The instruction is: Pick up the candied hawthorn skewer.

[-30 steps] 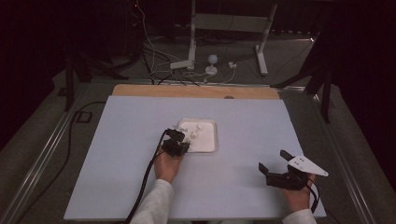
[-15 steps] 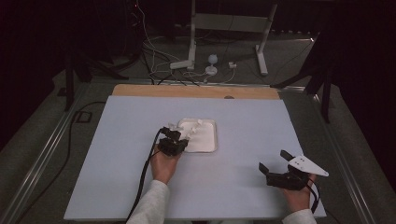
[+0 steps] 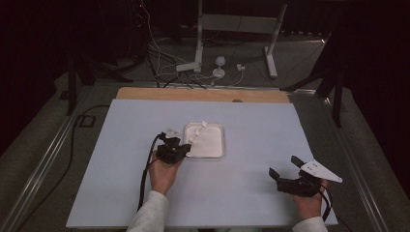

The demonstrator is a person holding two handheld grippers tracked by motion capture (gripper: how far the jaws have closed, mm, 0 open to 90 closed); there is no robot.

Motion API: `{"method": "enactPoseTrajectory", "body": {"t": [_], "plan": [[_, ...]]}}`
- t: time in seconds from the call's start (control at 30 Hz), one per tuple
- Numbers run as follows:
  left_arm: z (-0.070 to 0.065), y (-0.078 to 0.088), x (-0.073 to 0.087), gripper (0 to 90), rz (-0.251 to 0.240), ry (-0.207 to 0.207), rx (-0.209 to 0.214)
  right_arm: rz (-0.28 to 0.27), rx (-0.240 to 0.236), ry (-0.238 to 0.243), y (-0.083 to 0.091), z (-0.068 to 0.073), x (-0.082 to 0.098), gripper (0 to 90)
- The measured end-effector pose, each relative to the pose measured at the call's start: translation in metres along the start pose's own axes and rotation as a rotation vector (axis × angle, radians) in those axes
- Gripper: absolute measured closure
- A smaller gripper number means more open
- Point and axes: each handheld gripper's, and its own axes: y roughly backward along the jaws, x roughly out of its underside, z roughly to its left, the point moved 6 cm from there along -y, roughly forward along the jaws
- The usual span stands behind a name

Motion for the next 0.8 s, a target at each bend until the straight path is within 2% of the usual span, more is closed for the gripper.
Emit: {"method": "enactPoseTrajectory", "body": {"t": [0.23, 0.43, 0.5, 0.8], "plan": [[0.004, 0.013, 0.002, 89.5, -0.042, 0.008, 0.022, 0.008, 0.000, -0.014, -0.001, 0.001, 0.001, 0.0], [0.008, 0.025, 0.009, 89.5, -0.080, -0.013, 0.027, 0.006, 0.001, -0.019, -0.001, 0.001, 0.001, 0.0], [0.010, 0.030, 0.012, 89.5, -0.093, -0.007, 0.036, 0.005, 0.002, -0.018, -0.001, 0.001, 0.001, 0.0], [0.021, 0.049, 0.025, 89.5, -0.130, -0.009, 0.022, 0.006, 0.000, -0.020, -0.002, 0.001, 0.001, 0.0]]}}
